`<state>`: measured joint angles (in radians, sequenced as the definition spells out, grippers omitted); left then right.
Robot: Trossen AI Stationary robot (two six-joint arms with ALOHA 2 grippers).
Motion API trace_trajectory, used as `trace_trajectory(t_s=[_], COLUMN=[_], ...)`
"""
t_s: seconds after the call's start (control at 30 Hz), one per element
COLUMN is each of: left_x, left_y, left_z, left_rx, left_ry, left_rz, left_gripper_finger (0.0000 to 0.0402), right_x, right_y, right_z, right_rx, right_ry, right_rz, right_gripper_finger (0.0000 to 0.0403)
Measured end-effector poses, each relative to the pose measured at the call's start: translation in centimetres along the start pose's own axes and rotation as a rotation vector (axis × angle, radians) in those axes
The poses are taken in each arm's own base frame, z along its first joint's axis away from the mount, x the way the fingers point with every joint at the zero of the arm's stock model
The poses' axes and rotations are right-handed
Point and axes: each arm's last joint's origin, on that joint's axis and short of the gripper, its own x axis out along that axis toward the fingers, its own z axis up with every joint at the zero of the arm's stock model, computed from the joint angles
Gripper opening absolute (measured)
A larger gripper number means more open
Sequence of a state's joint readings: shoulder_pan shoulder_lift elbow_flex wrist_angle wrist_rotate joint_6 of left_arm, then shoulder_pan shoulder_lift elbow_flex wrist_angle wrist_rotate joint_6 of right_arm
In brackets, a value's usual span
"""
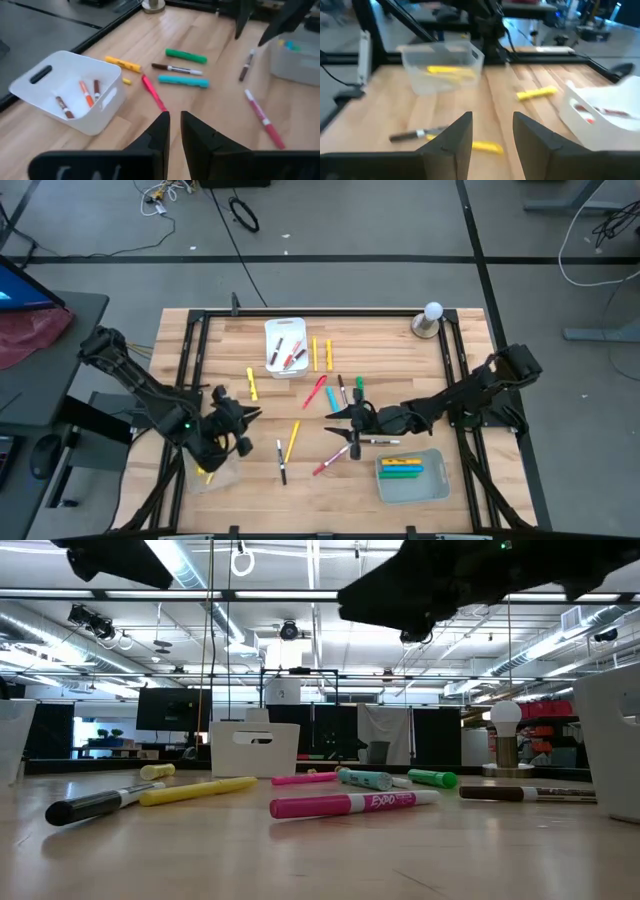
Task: Pick & Place Markers
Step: Put the green highlighter pen into the gray bin
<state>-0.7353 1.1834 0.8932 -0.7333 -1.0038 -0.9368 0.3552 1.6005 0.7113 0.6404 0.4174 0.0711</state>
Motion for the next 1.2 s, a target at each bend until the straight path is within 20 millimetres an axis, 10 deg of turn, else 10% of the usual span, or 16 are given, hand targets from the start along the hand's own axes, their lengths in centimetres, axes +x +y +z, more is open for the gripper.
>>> trace_trajectory(t_s=[0.37, 0.7, 0.93, 1.2], left_x=[4.8, 14.4, 19.8, 20.5], left_y=[-2.8, -6.2, -5.1, -2.9], left_z=[0.1, 0.8, 1.1, 3.4], left_rx=[0.131, 0.187, 0.042, -0.079], left_ry=[0.003, -0.082, -0.196, -0.305], left_rz=[0.003, -0.339, -0.407, -0.31], left_gripper_finger=[0.0105, 0.0177, 0.0192, 0.0192], right_x=[-4.6, -6.3, -7.3, -7.8], right_y=[-0.7, -0.6, -0.3, -1.0], right_z=[0.9, -0.7, -1.8, -4.4], right_rx=[0.041, 0.118, 0.156, 0.345], right_ry=[0.223, 0.391, 0.375, 0.122], right_rz=[-0.136, -0.208, -0.349, -0.488], right_gripper_finger=[0.0144, 0.0144, 0.0144, 0.0144])
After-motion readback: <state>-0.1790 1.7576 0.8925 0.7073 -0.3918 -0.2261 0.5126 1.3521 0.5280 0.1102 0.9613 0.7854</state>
